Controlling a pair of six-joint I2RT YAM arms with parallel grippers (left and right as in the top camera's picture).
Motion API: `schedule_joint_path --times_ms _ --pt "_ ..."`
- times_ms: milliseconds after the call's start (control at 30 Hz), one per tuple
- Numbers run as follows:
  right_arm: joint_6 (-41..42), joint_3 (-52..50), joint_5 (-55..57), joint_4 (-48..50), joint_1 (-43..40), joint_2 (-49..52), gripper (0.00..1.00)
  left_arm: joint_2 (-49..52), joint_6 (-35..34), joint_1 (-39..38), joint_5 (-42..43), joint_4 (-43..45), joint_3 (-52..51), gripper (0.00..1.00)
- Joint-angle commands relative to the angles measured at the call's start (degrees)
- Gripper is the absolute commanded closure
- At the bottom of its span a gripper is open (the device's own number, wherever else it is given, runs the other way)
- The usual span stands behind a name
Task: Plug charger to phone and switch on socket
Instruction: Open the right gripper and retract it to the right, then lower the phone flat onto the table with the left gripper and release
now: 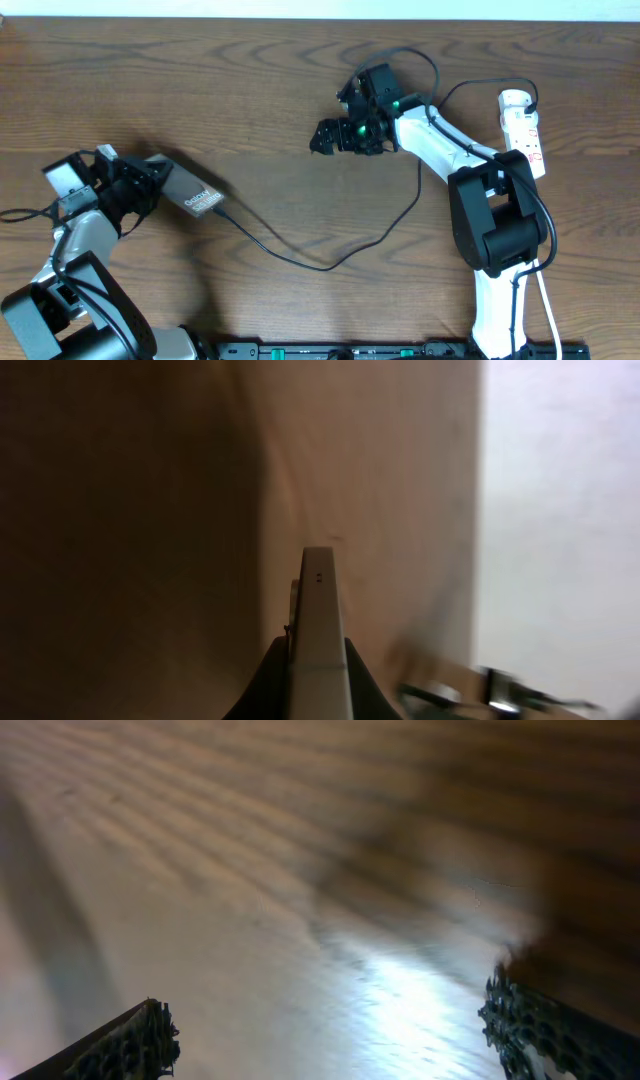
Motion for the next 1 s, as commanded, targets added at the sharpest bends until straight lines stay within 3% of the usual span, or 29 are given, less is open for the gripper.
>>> schedule_joint_path --times_ms 0,200,967 --pt "-3.0 2.4 9.2 -0.7 1.4 -0.6 0.01 -0.8 3.2 -2.8 -11.0 -2.7 0.8 0.93" --pt "-3.0 2.4 10.6 -0.7 2.4 -0.6 0.01 -0.8 3.3 -7.4 -18.7 -6.7 0.8 0.93" --pt "-3.0 2.4 10.1 -0.7 2.6 -0.6 0.01 -0.7 2.9 -10.5 -25.8 -17.2 0.3 0.93"
